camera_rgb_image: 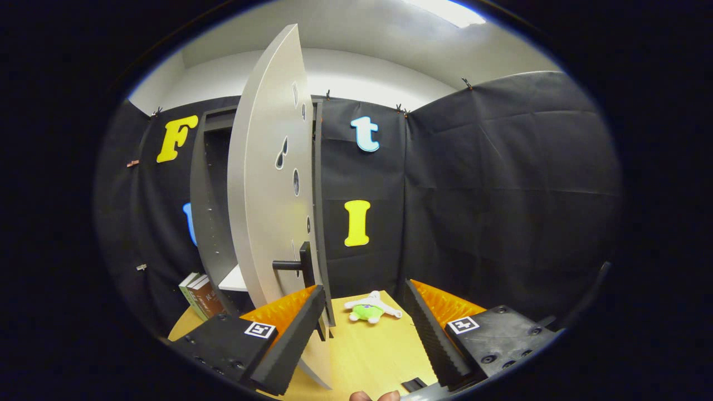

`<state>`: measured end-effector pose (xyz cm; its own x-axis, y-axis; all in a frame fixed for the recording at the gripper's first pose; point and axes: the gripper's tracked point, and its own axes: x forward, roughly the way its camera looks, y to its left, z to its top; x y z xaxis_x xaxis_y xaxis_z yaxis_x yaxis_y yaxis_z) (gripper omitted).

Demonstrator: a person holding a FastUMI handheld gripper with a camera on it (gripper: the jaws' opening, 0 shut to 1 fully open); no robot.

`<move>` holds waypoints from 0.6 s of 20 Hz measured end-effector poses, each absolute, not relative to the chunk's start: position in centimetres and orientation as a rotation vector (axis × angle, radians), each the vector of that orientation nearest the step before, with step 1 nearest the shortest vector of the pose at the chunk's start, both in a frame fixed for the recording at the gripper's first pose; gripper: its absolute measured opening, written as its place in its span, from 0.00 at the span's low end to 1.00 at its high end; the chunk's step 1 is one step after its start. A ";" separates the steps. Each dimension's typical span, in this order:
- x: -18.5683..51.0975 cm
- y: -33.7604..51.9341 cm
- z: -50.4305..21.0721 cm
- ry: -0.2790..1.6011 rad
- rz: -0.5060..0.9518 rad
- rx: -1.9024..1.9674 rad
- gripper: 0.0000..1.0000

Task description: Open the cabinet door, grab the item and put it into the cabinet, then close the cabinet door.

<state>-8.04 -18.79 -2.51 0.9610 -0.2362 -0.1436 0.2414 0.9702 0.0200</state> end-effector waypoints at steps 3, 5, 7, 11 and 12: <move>-7.9 -16.8 -2.5 0.145 -0.206 0.048 0.96; -7.8 -15.1 -2.6 0.145 -0.175 0.049 0.96; -7.5 -13.6 -2.8 0.151 -0.133 0.064 0.96; -6.1 -8.8 -3.0 0.160 -0.044 0.075 0.96; -5.6 -7.0 -3.1 0.162 -0.018 0.078 0.96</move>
